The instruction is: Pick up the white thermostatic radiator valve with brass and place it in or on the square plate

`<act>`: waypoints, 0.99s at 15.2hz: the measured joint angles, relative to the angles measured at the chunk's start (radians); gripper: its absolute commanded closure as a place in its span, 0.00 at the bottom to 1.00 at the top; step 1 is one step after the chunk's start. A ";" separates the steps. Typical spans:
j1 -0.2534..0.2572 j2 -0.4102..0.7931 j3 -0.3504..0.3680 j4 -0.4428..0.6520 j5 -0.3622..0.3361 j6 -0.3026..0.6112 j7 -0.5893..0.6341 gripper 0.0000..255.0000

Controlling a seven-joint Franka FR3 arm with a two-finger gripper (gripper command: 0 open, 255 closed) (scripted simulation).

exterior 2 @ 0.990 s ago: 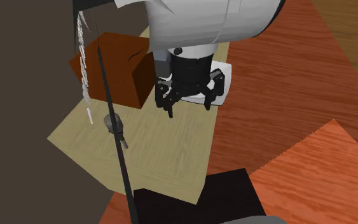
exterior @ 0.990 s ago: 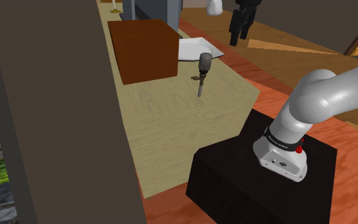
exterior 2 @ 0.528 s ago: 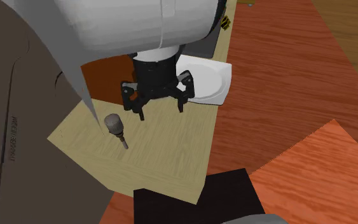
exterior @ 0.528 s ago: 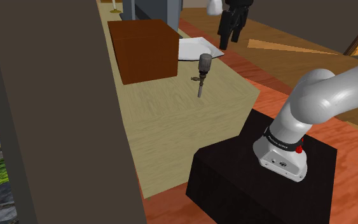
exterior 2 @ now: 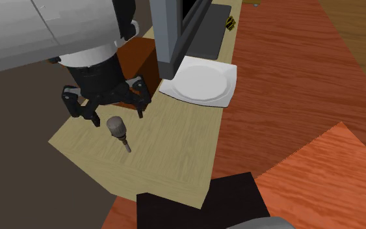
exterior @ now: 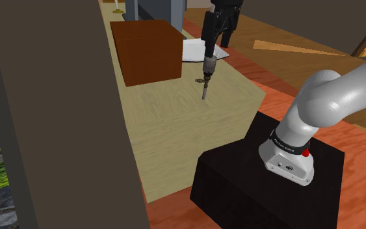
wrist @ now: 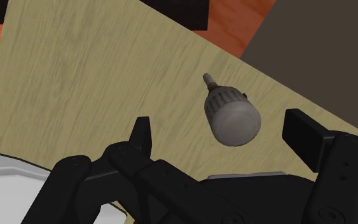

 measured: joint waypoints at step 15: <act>0.013 0.001 0.046 -0.100 0.030 0.111 0.022 0.00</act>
